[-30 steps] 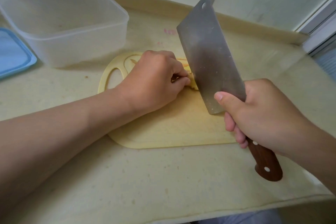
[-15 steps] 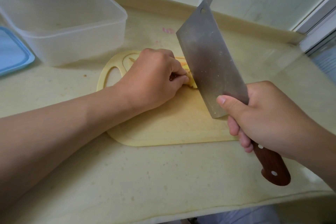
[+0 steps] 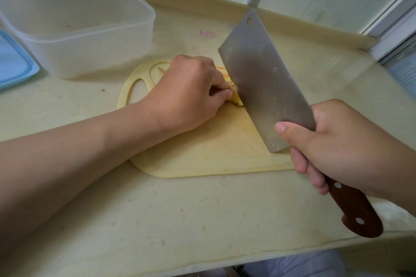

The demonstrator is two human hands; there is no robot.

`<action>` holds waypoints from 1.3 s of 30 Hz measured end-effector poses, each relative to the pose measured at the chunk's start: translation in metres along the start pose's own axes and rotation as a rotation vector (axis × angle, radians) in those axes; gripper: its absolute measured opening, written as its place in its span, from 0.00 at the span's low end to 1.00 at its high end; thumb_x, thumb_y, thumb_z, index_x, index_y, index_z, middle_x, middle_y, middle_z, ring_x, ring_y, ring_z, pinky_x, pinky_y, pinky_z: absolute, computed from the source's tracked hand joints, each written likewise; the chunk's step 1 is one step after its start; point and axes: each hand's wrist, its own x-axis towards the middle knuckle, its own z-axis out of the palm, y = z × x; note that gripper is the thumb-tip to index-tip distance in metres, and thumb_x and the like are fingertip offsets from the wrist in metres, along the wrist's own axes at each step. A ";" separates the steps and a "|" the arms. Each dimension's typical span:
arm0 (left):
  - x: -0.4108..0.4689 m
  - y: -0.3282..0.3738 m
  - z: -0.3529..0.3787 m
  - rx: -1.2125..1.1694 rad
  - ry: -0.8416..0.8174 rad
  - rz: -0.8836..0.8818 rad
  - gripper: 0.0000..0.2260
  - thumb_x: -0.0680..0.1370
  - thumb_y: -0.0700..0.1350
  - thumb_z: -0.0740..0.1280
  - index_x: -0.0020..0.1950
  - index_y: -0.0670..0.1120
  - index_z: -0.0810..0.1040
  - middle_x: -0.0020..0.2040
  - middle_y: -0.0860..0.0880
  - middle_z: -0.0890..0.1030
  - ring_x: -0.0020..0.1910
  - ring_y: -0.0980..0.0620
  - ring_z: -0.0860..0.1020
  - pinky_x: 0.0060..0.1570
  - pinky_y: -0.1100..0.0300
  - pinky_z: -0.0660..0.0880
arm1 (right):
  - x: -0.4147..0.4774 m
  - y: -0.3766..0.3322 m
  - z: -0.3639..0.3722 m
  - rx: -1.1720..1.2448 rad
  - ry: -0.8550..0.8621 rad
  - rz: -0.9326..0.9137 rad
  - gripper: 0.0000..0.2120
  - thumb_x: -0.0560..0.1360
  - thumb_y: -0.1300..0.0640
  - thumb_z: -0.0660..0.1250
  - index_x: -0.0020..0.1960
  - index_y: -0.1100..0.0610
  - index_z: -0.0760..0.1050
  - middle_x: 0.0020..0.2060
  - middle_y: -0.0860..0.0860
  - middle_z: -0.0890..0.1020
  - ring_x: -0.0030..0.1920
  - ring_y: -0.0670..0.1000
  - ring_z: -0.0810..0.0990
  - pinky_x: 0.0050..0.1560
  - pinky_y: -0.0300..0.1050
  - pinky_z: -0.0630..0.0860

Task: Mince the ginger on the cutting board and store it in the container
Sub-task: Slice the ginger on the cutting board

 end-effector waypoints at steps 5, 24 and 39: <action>0.001 -0.003 -0.001 -0.014 0.001 -0.003 0.04 0.75 0.43 0.75 0.48 0.47 0.88 0.40 0.49 0.85 0.37 0.54 0.81 0.43 0.63 0.74 | 0.012 -0.010 -0.002 -0.011 -0.033 -0.040 0.27 0.84 0.48 0.64 0.35 0.68 0.77 0.19 0.57 0.74 0.20 0.54 0.73 0.25 0.45 0.75; 0.000 0.001 -0.002 -0.004 -0.003 -0.034 0.04 0.75 0.45 0.73 0.45 0.47 0.88 0.38 0.49 0.84 0.36 0.51 0.80 0.42 0.53 0.78 | 0.026 -0.005 0.007 0.078 0.075 -0.114 0.27 0.84 0.50 0.65 0.32 0.67 0.75 0.18 0.56 0.74 0.18 0.53 0.72 0.23 0.43 0.73; 0.002 0.003 -0.004 -0.059 -0.002 -0.120 0.04 0.75 0.44 0.75 0.48 0.48 0.88 0.41 0.51 0.85 0.39 0.55 0.80 0.46 0.58 0.78 | 0.002 -0.003 0.005 0.025 0.078 -0.068 0.21 0.84 0.50 0.63 0.36 0.61 0.75 0.17 0.50 0.75 0.18 0.48 0.74 0.23 0.41 0.73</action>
